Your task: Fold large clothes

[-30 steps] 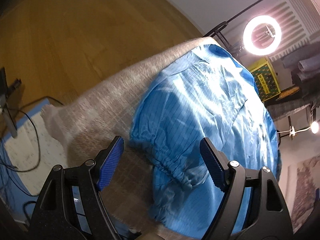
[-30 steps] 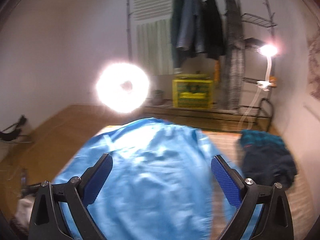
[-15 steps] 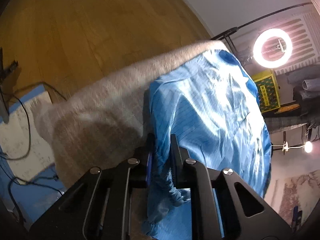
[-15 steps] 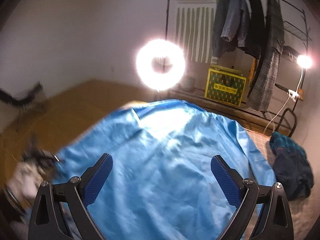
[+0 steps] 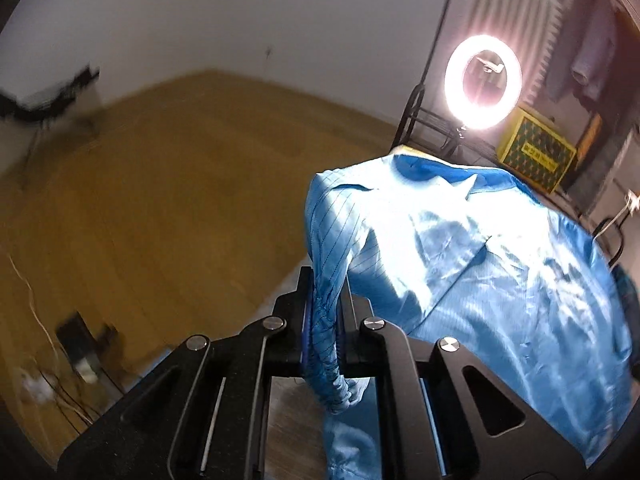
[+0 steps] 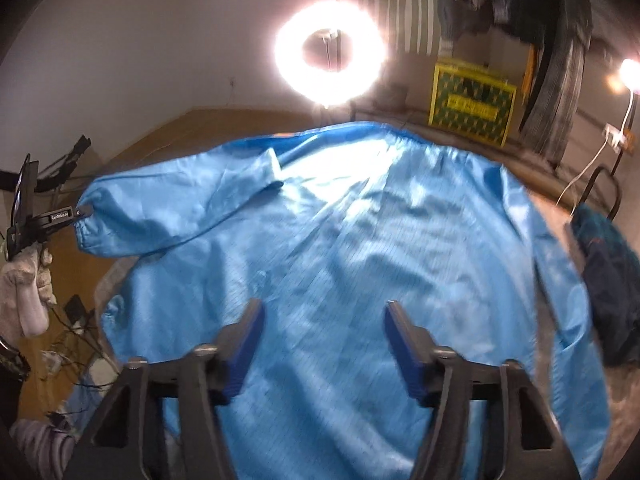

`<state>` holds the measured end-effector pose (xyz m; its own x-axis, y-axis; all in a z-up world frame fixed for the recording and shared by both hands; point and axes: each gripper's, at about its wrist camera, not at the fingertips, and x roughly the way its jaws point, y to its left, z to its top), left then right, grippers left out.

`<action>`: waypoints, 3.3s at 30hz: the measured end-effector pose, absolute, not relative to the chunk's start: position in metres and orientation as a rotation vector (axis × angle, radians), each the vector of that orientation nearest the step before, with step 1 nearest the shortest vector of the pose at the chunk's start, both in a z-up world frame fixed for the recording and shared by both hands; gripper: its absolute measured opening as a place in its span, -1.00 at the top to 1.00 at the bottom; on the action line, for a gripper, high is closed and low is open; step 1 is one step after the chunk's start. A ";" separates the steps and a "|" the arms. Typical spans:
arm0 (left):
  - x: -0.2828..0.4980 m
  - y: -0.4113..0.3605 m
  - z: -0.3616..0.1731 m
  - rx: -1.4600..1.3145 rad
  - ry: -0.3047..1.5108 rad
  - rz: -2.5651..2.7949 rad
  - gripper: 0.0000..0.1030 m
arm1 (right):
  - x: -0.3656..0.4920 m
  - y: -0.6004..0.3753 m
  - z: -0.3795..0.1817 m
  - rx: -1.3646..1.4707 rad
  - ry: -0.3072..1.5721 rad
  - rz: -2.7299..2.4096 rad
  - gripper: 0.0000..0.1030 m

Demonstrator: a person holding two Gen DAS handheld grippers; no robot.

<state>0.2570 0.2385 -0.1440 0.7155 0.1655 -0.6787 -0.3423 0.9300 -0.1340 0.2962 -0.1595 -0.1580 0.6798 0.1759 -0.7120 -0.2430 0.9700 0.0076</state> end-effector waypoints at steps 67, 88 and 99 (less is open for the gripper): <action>0.501 0.208 -0.277 -1.009 1.020 -0.213 -0.03 | 0.329 -0.096 -0.286 0.187 1.254 0.552 0.09; 0.566 0.252 -0.268 -1.028 0.867 -0.128 0.98 | 0.331 -0.037 -0.278 0.247 1.207 0.676 1.00; 0.550 0.278 -0.296 -1.161 0.932 -0.221 0.38 | 0.299 -0.028 -0.295 0.242 1.221 0.803 1.00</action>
